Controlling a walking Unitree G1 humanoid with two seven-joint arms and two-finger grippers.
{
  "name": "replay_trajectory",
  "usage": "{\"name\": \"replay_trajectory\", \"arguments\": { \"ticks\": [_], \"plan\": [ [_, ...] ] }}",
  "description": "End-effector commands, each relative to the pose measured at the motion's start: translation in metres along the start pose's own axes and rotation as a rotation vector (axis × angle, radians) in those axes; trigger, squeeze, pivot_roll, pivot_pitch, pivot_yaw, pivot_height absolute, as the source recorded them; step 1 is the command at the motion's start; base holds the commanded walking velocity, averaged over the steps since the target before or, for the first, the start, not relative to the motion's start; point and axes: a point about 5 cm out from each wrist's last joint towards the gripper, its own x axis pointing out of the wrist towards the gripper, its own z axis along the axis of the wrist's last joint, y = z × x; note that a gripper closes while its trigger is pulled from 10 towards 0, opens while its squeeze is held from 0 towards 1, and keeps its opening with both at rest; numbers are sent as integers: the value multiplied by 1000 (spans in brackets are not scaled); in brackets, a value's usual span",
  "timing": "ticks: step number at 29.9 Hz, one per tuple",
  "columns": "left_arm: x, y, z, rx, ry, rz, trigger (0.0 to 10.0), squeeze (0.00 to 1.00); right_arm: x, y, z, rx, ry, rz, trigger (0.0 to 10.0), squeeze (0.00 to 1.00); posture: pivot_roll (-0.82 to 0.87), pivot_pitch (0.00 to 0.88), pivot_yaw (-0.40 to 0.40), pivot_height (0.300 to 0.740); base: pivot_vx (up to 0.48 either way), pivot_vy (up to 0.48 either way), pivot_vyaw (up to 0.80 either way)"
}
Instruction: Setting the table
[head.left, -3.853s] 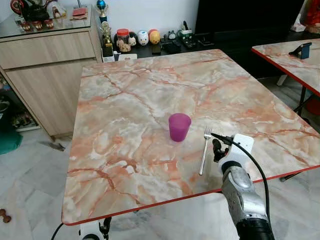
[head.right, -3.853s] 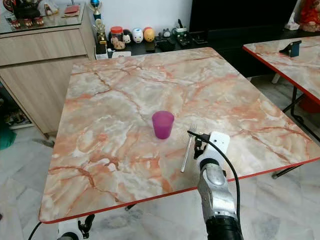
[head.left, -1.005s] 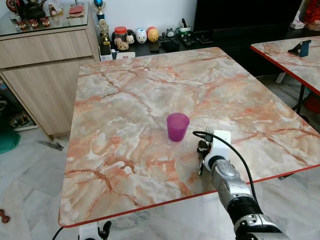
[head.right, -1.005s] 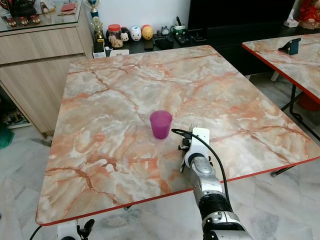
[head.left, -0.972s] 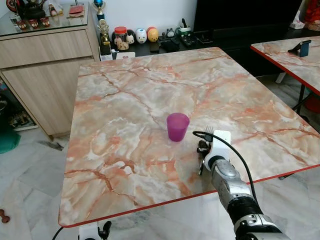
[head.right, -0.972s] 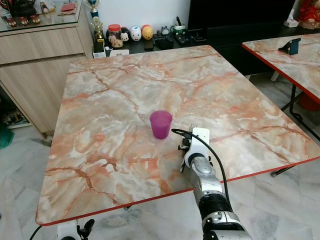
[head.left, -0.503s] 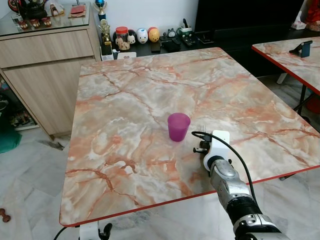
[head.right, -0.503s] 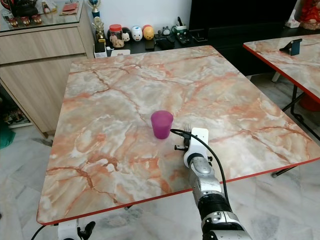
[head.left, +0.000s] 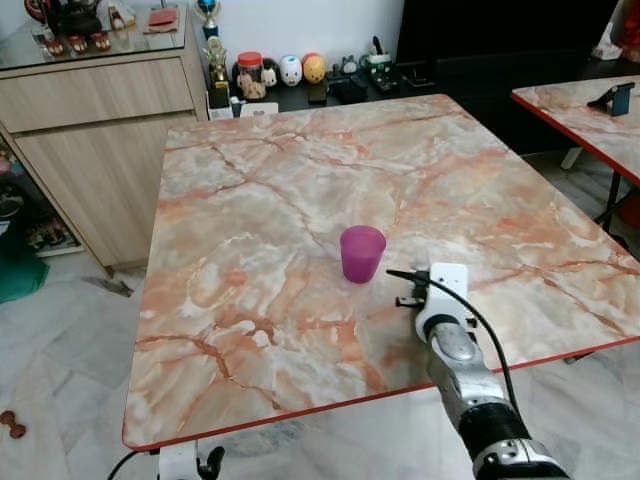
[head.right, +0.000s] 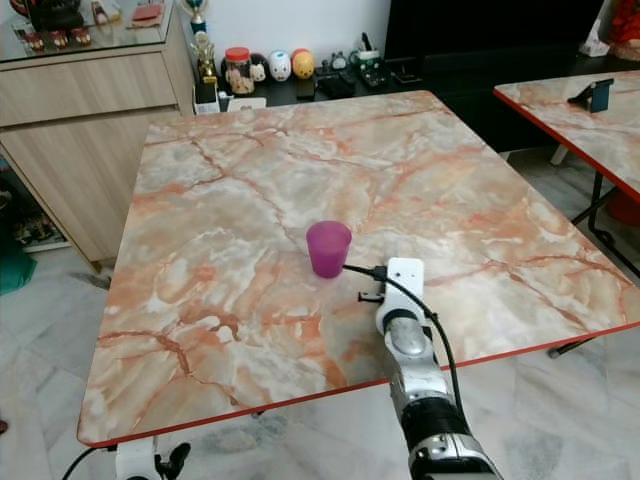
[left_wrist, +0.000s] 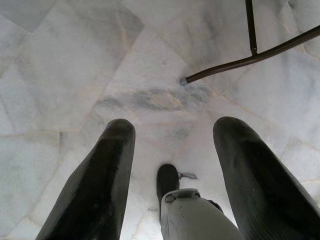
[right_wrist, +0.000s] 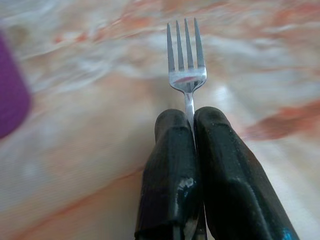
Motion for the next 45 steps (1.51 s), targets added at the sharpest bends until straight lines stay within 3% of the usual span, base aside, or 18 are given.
{"name": "replay_trajectory", "arguments": {
  "ticks": [1,6,10,13,15,16,19,29,34,37,45],
  "plan": [
    [-2,5,-5,-17,28,20,10000,0,-2,-5,9,-13,-67,-23,10000,0,-69,0,21,740,0,0,0],
    [-2,5,-5,-16,28,23,10000,0,-9,-15,25,-65,-213,-38,10000,0,-68,0,21,740,0,0,0],
    [-1,5,-5,-11,25,26,10000,0,-17,-13,43,-90,-337,-7,10000,0,-71,0,22,740,0,0,0],
    [-1,5,-4,-7,24,32,10000,0,-25,-3,62,-121,-454,62,10000,0,-72,0,23,740,0,0,0],
    [-1,5,-4,-6,24,33,10000,0,-27,-1,66,-131,-475,77,10000,0,-72,0,23,740,0,0,0],
    [-1,6,-4,-4,24,37,10000,0,-34,11,78,-133,-545,157,10000,0,-73,0,24,740,0,0,0],
    [-1,6,-4,-3,25,41,10000,0,-43,22,89,-141,-615,235,10000,0,-73,0,25,740,0,0,0],
    [-3,11,-6,-6,29,58,10000,0,-53,25,91,-143,-663,282,10000,0,-73,0,25,740,0,0,0],
    [-4,16,-9,1,35,70,10000,0,-65,23,95,-193,-711,327,10000,0,-80,0,30,740,0,0,0],
    [-7,23,-10,0,35,88,10000,0,-73,16,92,-201,-706,341,10000,0,-87,0,34,740,0,0,0],
    [-8,23,-13,2,38,84,10000,0,-72,17,95,-172,-697,328,10000,0,-91,0,37,740,0,0,0]
  ]
}}
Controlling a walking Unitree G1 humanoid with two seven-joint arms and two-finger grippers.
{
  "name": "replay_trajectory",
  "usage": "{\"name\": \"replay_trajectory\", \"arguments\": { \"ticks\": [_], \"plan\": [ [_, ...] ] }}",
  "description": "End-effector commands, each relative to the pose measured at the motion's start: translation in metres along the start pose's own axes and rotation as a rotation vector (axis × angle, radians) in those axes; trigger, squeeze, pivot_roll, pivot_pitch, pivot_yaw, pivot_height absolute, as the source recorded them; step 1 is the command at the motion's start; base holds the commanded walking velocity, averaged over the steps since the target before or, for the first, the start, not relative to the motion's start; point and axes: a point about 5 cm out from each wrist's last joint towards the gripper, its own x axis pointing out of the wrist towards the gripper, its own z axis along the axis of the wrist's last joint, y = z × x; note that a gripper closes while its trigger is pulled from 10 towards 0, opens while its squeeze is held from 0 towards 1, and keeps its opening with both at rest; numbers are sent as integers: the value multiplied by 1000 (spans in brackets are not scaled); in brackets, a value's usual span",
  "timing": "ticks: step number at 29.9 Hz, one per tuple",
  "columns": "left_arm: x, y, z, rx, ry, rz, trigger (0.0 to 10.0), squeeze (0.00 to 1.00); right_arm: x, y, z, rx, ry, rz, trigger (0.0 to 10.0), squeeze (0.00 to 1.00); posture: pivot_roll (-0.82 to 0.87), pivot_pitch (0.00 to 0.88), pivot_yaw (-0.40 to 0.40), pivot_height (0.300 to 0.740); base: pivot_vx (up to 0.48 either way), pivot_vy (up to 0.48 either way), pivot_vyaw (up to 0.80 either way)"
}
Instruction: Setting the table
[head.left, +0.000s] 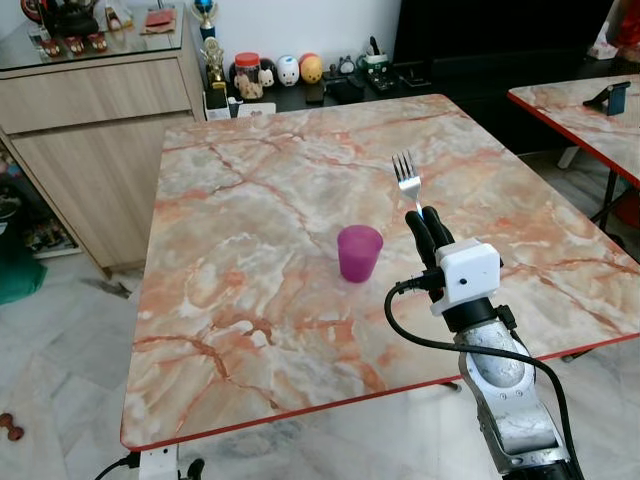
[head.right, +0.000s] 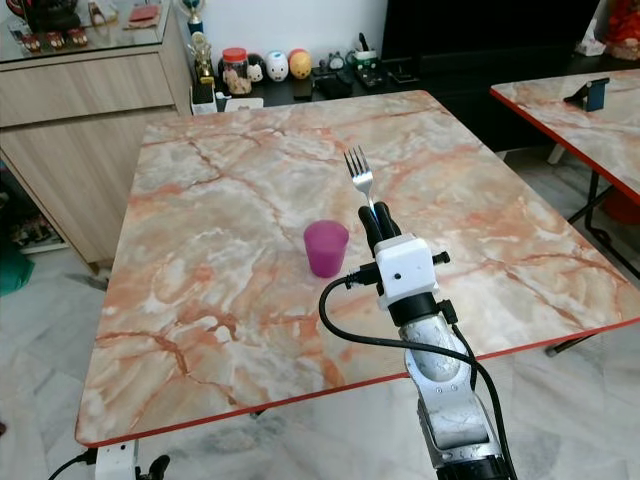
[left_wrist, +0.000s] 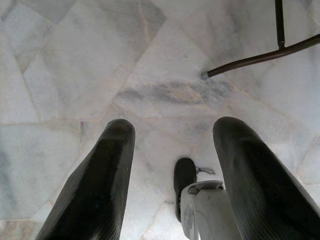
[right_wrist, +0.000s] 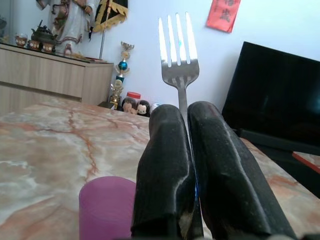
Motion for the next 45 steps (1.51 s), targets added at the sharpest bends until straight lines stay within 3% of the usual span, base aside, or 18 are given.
{"name": "replay_trajectory", "arguments": {
  "ticks": [1,20,45],
  "plan": [
    [-1,0,-3,0,11,6,10000,0,6,0,10,23,-34,-16,10000,0,-91,0,36,740,0,-266,0],
    [0,-2,-1,-1,12,-2,10000,0,14,17,13,74,-23,5,10000,0,-93,0,29,740,0,-346,0],
    [-1,0,-5,5,30,-4,10000,0,17,17,13,77,-21,-4,10000,0,-87,0,35,740,0,-425,0]
  ]
}}
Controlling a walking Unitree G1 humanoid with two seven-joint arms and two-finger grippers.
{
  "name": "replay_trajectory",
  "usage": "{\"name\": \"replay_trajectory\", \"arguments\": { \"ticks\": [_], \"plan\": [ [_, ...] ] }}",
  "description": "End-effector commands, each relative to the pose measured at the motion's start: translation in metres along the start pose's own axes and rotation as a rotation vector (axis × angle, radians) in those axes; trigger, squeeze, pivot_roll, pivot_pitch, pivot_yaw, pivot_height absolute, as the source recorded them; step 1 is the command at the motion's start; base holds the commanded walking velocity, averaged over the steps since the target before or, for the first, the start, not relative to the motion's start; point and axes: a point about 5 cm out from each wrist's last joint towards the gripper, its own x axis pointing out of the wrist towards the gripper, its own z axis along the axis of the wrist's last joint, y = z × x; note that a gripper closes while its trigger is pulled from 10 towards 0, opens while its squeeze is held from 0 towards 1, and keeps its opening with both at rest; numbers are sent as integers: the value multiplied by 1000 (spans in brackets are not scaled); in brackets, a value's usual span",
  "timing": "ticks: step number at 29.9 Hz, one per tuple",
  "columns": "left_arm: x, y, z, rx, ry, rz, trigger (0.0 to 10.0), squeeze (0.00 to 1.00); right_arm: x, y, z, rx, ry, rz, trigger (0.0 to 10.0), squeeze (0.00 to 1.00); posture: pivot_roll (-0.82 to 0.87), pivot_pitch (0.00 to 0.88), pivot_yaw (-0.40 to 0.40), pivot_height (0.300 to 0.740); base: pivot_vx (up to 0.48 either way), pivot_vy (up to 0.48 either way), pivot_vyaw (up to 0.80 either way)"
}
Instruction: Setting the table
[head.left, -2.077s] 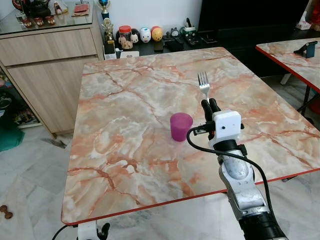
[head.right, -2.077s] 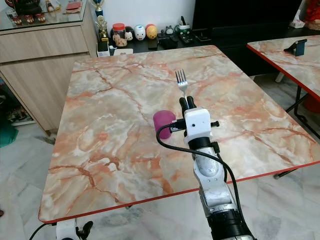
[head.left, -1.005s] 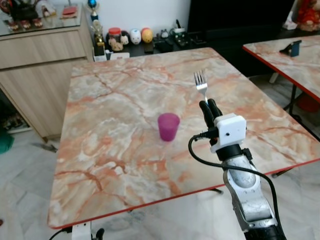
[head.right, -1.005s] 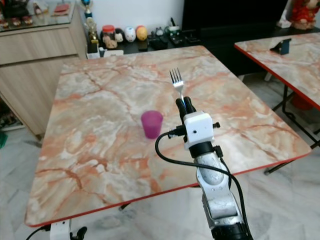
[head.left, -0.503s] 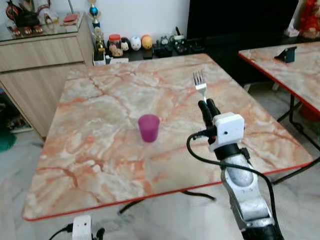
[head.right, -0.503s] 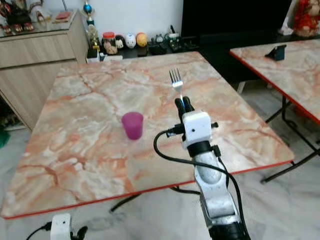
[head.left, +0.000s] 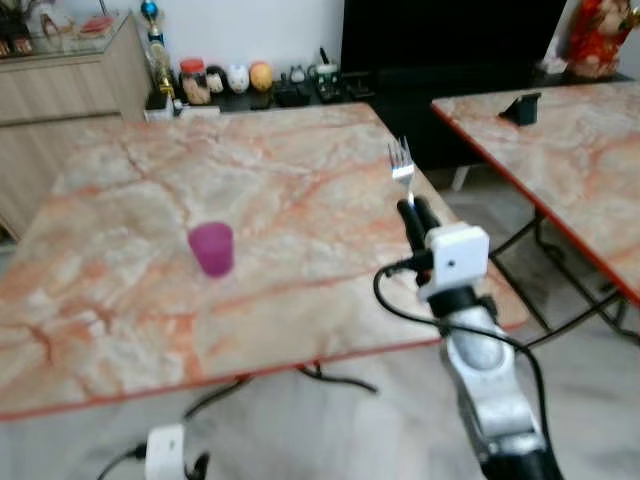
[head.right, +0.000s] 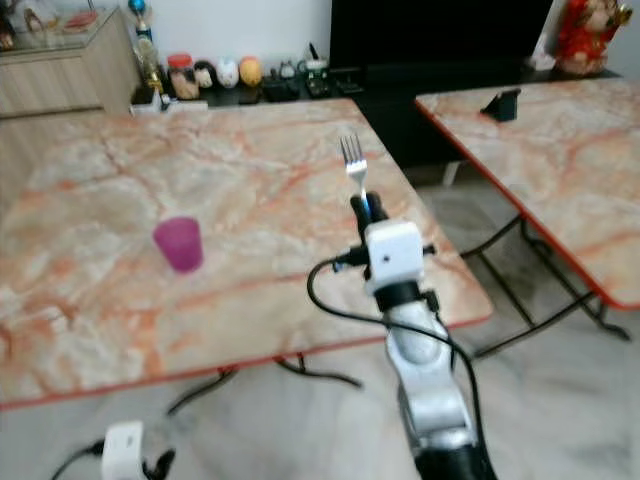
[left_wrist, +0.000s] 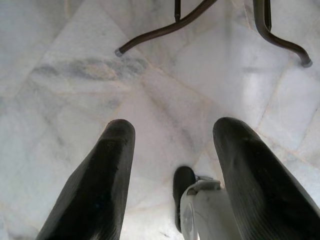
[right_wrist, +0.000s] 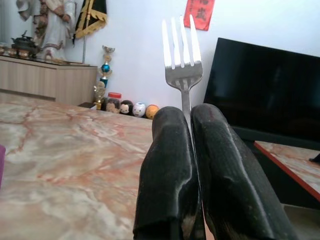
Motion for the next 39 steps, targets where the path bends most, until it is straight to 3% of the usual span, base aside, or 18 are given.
{"name": "replay_trajectory", "arguments": {
  "ticks": [1,11,13,18,39],
  "plan": [
    [0,-3,-3,-3,16,-7,10000,0,2,-6,4,-12,-15,-13,10000,0,-87,0,34,740,0,-424,0],
    [0,-3,-2,-2,20,-7,10000,0,3,-5,5,-17,-19,-10,10000,0,-87,0,36,740,0,-423,0],
    [0,-3,-2,-2,20,-7,10000,0,3,-5,6,-55,-23,-5,10000,0,-87,0,36,740,0,-422,0],
    [1,-4,-2,-1,21,-9,10000,0,3,-9,4,-52,-4,-35,10000,0,-90,0,36,740,0,-424,719],
    [-1,-4,-6,-2,40,-11,10000,0,5,-7,4,-64,-3,-15,10000,0,-94,0,33,740,0,-424,0]
  ]
}}
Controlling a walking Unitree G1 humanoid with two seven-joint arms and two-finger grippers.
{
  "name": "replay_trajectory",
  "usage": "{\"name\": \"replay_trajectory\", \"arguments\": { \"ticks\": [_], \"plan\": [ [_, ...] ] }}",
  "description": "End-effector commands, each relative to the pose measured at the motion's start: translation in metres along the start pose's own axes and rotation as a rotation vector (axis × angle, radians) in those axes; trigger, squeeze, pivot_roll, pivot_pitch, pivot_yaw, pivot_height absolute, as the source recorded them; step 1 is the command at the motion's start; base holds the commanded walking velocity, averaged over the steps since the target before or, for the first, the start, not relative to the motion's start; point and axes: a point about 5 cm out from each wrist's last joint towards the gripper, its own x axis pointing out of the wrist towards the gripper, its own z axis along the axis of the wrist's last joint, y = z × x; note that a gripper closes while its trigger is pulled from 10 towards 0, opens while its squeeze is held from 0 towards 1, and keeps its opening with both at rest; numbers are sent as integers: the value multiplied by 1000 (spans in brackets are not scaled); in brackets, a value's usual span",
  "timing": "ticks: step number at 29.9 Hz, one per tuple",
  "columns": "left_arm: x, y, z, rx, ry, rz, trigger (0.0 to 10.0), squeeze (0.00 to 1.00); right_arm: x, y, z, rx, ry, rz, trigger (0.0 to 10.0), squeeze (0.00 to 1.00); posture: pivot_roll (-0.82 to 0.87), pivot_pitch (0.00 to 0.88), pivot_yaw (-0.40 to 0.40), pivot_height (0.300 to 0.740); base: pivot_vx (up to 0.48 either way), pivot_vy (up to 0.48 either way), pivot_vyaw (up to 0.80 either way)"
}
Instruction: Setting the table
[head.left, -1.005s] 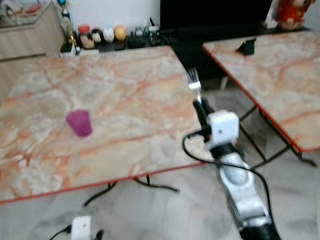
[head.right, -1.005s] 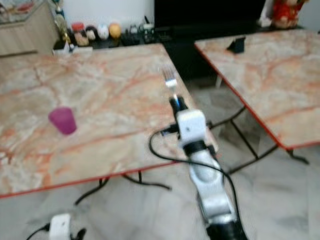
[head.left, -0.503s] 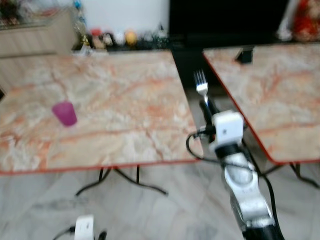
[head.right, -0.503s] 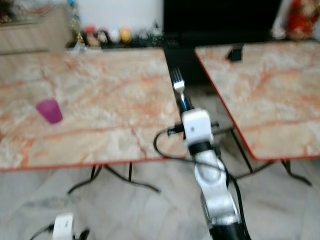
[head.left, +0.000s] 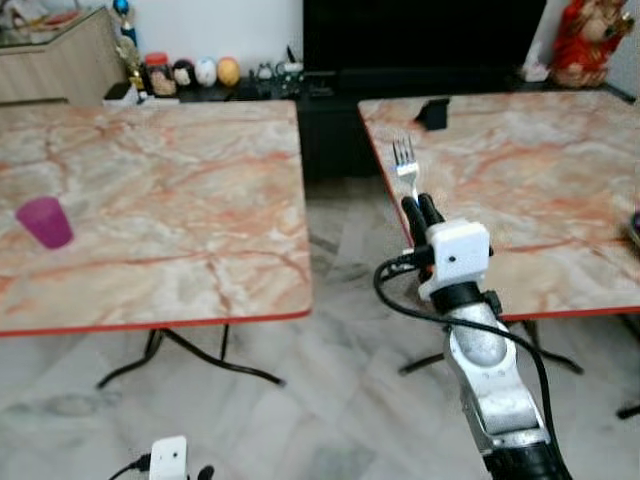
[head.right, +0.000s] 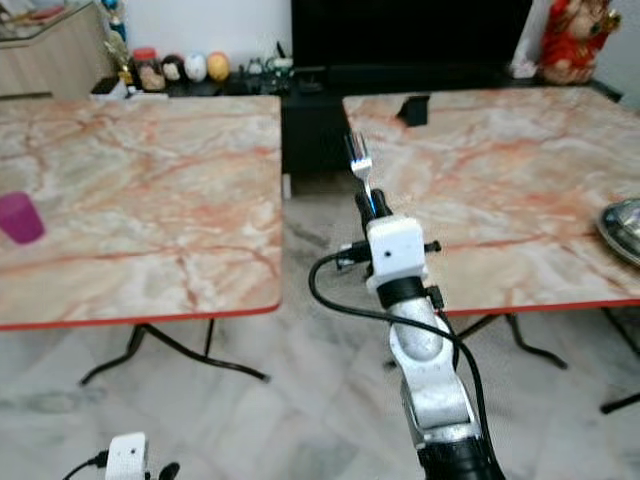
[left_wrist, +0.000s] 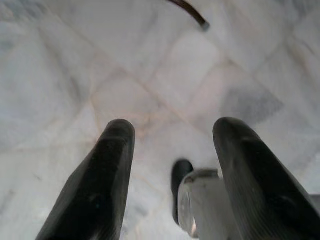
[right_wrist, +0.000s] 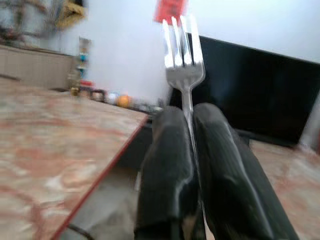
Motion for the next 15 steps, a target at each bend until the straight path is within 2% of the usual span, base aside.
{"name": "replay_trajectory", "arguments": {
  "ticks": [1,3,6,15],
  "plan": [
    [0,0,1,5,0,1,10000,0,2,-2,5,-23,-17,4,10000,0,-94,0,33,740,0,-428,800],
    [0,1,1,6,2,1,10000,0,2,-2,4,-19,-15,3,10000,0,-95,0,34,740,0,-426,800],
    [0,1,-1,6,12,4,10000,0,2,-3,3,14,-8,-10,10000,0,-93,0,33,740,0,-428,0],
    [1,2,0,4,23,6,10000,0,3,-4,4,7,-10,-10,10000,0,-95,0,33,740,0,-424,0]
  ]
}}
